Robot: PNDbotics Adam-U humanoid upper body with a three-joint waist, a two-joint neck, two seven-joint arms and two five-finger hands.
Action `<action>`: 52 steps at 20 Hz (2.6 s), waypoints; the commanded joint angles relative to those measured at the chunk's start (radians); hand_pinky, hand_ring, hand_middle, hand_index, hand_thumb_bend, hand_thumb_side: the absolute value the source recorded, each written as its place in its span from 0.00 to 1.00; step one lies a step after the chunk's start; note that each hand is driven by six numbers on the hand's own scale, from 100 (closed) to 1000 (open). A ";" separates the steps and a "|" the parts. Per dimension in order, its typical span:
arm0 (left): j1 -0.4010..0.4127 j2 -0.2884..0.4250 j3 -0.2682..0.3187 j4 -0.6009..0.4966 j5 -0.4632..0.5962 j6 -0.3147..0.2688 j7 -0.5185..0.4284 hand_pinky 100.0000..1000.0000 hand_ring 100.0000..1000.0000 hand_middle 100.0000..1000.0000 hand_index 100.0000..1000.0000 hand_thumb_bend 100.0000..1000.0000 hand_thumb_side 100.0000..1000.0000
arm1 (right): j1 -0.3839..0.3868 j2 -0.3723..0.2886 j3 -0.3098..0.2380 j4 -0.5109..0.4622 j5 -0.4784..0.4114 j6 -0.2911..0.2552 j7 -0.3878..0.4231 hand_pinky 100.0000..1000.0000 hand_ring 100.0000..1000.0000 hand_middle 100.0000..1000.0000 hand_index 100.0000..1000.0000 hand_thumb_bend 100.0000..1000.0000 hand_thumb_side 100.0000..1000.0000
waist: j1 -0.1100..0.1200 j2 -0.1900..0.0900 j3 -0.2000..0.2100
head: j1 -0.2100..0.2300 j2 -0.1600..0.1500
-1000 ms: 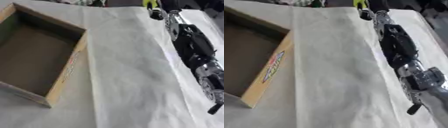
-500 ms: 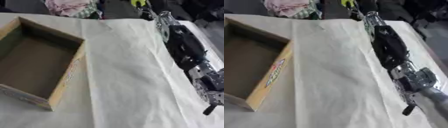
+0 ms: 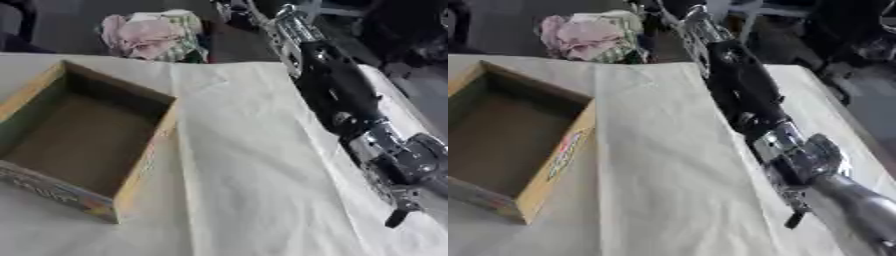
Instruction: Pick up objects on the table and place them in the box.
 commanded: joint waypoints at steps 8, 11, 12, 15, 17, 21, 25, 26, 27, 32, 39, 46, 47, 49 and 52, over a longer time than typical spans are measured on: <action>-0.020 -0.016 -0.006 -0.020 0.015 -0.001 -0.010 0.43 0.81 0.73 0.78 0.34 0.87 | 0.018 0.202 0.185 -0.003 0.071 -0.154 0.150 0.64 0.59 0.16 0.35 0.00 0.00 | 0.020 -0.045 0.000 | 0.026 0.026; -0.018 -0.018 -0.006 -0.020 0.015 0.000 -0.010 0.43 0.81 0.73 0.78 0.34 0.87 | 0.037 0.241 0.212 0.022 0.105 -0.199 0.194 0.65 0.60 0.19 0.39 0.00 0.00 | 0.023 -0.049 -0.009 | 0.037 0.035; -0.017 -0.018 -0.005 -0.020 0.015 0.000 -0.009 0.43 0.81 0.73 0.78 0.34 0.87 | 0.041 0.248 0.217 0.026 0.115 -0.214 0.210 0.66 0.62 0.23 0.44 0.00 0.00 | 0.023 -0.051 -0.013 | 0.040 0.038; -0.015 -0.019 -0.005 -0.020 0.015 0.001 -0.009 0.43 0.81 0.73 0.78 0.34 0.87 | 0.046 0.256 0.213 0.012 0.131 -0.259 0.255 0.68 0.68 0.43 0.71 0.02 0.10 | 0.025 -0.055 -0.024 | 0.051 0.045; -0.013 -0.019 -0.004 -0.020 0.014 0.001 -0.008 0.43 0.81 0.73 0.78 0.34 0.87 | 0.046 0.252 0.205 -0.016 0.137 -0.288 0.282 0.71 0.74 0.63 0.86 0.13 0.22 | 0.024 -0.057 -0.032 | 0.055 0.050; -0.009 -0.018 -0.004 -0.020 0.013 0.001 -0.008 0.43 0.81 0.73 0.78 0.34 0.87 | 0.043 0.232 0.177 -0.075 0.171 -0.313 0.298 0.80 0.88 1.00 1.00 0.49 0.50 | 0.023 -0.062 -0.045 | 0.061 0.060; -0.006 -0.018 -0.003 -0.020 0.013 0.000 -0.008 0.43 0.81 0.73 0.78 0.34 0.87 | 0.042 0.216 0.153 -0.118 0.159 -0.284 0.274 0.81 0.89 1.00 1.00 0.52 0.56 | 0.022 -0.068 -0.053 | 0.067 0.066; -0.005 -0.018 -0.002 -0.020 0.013 0.000 -0.007 0.43 0.81 0.73 0.78 0.34 0.87 | 0.041 0.210 0.145 -0.132 0.148 -0.274 0.265 0.80 0.89 1.00 1.00 0.52 0.55 | 0.022 -0.069 -0.056 | 0.071 0.068; -0.003 -0.018 -0.001 -0.020 0.013 0.000 -0.007 0.43 0.81 0.73 0.78 0.34 0.87 | 0.039 0.202 0.134 -0.150 0.135 -0.262 0.254 0.80 0.89 1.00 1.00 0.51 0.55 | 0.022 -0.072 -0.060 | 0.076 0.070; 0.012 -0.018 0.007 -0.020 0.011 0.000 0.002 0.43 0.81 0.73 0.78 0.34 0.87 | 0.044 0.154 0.051 -0.253 0.068 -0.200 0.191 0.80 0.87 0.93 1.00 0.41 0.49 | 0.024 -0.078 -0.090 | 0.114 0.078; 0.027 -0.018 0.031 -0.020 0.001 -0.001 0.028 0.43 0.81 0.73 0.78 0.34 0.87 | 0.179 0.157 -0.097 -0.362 -0.026 -0.107 0.098 0.80 0.85 0.79 0.96 0.27 0.44 | 0.044 -0.068 -0.168 | 0.219 0.076; 0.028 -0.017 0.037 -0.016 -0.005 0.001 0.041 0.43 0.81 0.73 0.78 0.34 0.87 | 0.349 0.247 -0.178 -0.510 -0.131 -0.002 -0.007 0.80 0.82 0.76 0.94 0.19 0.43 | 0.054 -0.050 -0.197 | 0.320 0.084; 0.029 -0.016 0.038 -0.015 -0.005 0.001 0.042 0.43 0.81 0.73 0.78 0.34 0.87 | 0.376 0.260 -0.174 -0.535 -0.147 0.015 -0.023 0.80 0.82 0.75 0.93 0.18 0.43 | 0.058 -0.048 -0.199 | 0.334 0.087; 0.032 -0.014 0.037 -0.013 -0.005 0.002 0.043 0.42 0.82 0.73 0.78 0.33 0.87 | 0.426 0.281 -0.160 -0.579 -0.178 0.046 -0.054 0.79 0.81 0.75 0.93 0.17 0.41 | 0.064 -0.044 -0.210 | 0.352 0.095; 0.037 -0.011 0.035 -0.011 -0.003 0.004 0.042 0.42 0.82 0.73 0.78 0.34 0.88 | 0.501 0.305 -0.126 -0.646 -0.224 0.092 -0.100 0.79 0.81 0.74 0.93 0.14 0.43 | 0.074 -0.038 -0.222 | 0.371 0.112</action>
